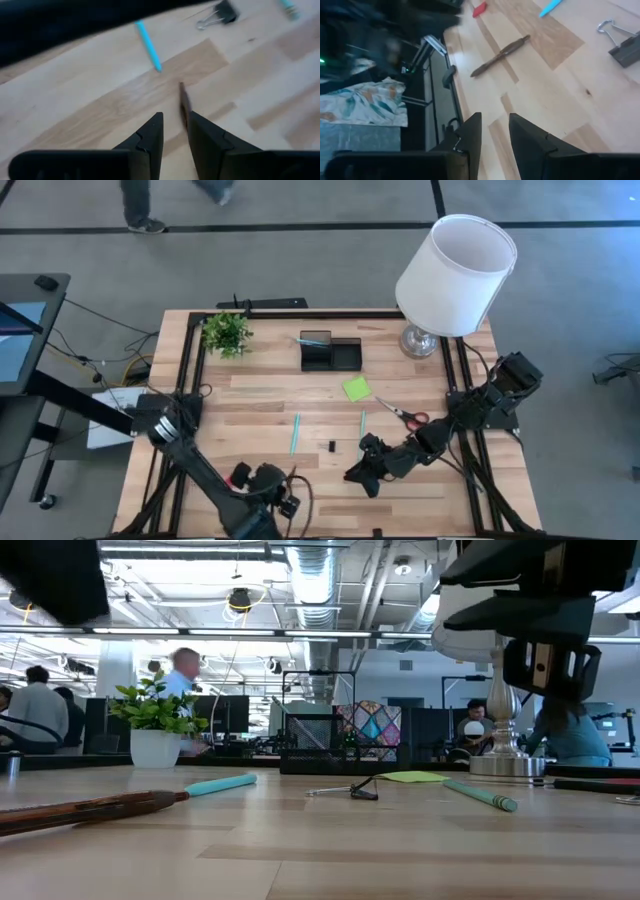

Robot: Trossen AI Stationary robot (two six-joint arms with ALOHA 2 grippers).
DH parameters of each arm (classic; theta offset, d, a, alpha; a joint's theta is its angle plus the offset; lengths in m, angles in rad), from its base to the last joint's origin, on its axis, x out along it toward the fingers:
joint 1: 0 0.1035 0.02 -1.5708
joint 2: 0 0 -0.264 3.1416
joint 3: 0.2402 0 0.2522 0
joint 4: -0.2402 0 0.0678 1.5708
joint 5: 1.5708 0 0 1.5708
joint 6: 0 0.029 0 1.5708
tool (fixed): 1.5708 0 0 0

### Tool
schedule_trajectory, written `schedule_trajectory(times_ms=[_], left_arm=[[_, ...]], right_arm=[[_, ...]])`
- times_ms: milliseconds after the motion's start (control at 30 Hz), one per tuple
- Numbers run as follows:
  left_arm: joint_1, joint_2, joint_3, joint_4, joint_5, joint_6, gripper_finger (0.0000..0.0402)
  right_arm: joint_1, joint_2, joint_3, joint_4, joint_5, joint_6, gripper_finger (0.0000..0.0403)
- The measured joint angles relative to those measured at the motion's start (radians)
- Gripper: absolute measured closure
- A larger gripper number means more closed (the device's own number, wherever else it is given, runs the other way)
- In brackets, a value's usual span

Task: Pick and place office supplies into organizer
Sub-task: Put the brown pen into the black desk organizer

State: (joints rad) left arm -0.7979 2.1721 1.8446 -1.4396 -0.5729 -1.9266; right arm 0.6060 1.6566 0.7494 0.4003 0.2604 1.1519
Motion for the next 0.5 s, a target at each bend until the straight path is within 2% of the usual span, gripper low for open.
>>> schedule_trajectory(times_ms=[267, 367, 500], left_arm=[[0.018, 0.084, 0.0, 0.152, 0.083, -0.008, 0.0322], [-0.005, 0.087, 0.0, 0.146, 0.154, -0.06, 0.0322], [-0.05, 0.087, 0.0, 0.136, 0.177, -0.131, 0.0322]], right_arm=[[0.003, 0.0, 0.0, 0.013, 0.003, 0.053, 0.031], [0.013, 0.0, 0.0, 0.014, 0.003, 0.053, 0.031], [0.014, 0.0, 0.0, 0.013, 0.002, 0.045, 0.031]])
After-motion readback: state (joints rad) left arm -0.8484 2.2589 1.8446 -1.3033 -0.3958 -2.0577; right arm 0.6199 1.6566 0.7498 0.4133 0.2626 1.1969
